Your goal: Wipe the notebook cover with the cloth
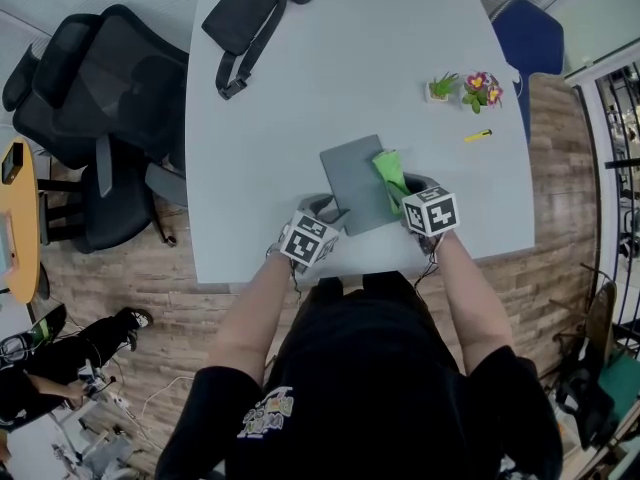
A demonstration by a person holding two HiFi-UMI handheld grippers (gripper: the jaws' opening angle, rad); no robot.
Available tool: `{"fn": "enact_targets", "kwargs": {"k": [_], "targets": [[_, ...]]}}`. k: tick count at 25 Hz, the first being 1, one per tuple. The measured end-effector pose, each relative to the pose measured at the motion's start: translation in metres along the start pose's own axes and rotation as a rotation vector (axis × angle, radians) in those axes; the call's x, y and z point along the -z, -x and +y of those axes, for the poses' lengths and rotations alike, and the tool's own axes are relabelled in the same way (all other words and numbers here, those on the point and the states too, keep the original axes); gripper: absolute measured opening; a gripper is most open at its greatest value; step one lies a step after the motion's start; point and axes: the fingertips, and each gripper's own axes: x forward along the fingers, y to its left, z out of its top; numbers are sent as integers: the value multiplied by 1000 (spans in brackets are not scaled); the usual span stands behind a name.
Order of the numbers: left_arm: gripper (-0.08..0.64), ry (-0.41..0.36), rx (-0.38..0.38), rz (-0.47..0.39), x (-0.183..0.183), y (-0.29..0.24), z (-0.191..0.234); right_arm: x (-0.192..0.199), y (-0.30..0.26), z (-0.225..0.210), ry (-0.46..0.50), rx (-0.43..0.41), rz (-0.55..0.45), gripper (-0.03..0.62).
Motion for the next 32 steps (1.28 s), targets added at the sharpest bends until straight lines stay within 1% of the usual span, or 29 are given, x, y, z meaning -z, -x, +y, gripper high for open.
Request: {"fn": "enact_targets", "kwargs": {"k": [4,9,11,15,20,23,32], "targets": [[196,6,4,0,0,-1,0,-21,-17,29,92,-74,6,110],[198,10,-3,-4,-1,1,1,-35,-46,71,237,-153,60,112],[198,20,-5,-7,-1,0,1,-36,-55,82,268,-176,81,112],[199,28,-10,-4,-2,-1,2,-34,-69,95,301,-213,115,111],[199,34,-12,-2,0,0,3,-32,-79,103,362,-219,148,112],[201,38,-14,0,0,0,4,-32,-81,103,361,-221,159,112],[202,46,-13,0,0,2,5,-34,-76,85,271,-202,136,112]]}}
